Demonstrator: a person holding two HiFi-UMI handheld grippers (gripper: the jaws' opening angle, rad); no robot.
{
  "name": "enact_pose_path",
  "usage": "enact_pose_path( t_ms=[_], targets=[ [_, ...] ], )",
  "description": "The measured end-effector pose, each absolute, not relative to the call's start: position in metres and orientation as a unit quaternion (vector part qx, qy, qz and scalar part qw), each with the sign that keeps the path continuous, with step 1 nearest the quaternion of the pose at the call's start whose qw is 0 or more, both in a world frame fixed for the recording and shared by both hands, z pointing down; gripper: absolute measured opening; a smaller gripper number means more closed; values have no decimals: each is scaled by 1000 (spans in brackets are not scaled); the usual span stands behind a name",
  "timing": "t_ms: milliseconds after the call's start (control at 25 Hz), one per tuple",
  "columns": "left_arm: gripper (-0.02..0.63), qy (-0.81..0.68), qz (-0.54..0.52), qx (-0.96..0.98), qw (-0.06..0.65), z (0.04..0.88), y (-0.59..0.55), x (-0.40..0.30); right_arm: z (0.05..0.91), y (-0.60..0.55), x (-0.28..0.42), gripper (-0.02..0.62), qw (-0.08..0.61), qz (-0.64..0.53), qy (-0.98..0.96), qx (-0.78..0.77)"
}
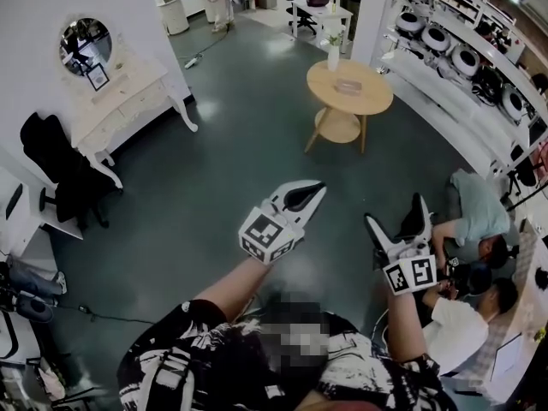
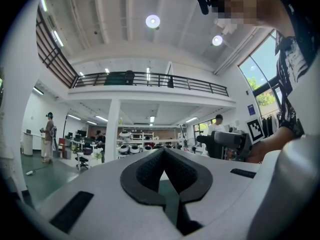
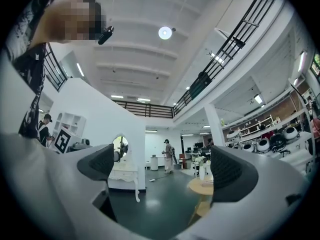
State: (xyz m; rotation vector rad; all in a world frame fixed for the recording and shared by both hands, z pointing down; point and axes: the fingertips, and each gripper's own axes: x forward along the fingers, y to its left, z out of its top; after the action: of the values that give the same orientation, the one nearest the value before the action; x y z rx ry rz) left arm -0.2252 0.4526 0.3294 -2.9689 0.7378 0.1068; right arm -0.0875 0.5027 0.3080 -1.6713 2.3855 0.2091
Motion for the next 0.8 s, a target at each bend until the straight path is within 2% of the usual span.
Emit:
enact_pose_path(
  t_ms=[800],
  targets=[
    [0,229,48,-972,30,339,395,-308,310,462,-170,574,78,84,804,-584]
  ],
)
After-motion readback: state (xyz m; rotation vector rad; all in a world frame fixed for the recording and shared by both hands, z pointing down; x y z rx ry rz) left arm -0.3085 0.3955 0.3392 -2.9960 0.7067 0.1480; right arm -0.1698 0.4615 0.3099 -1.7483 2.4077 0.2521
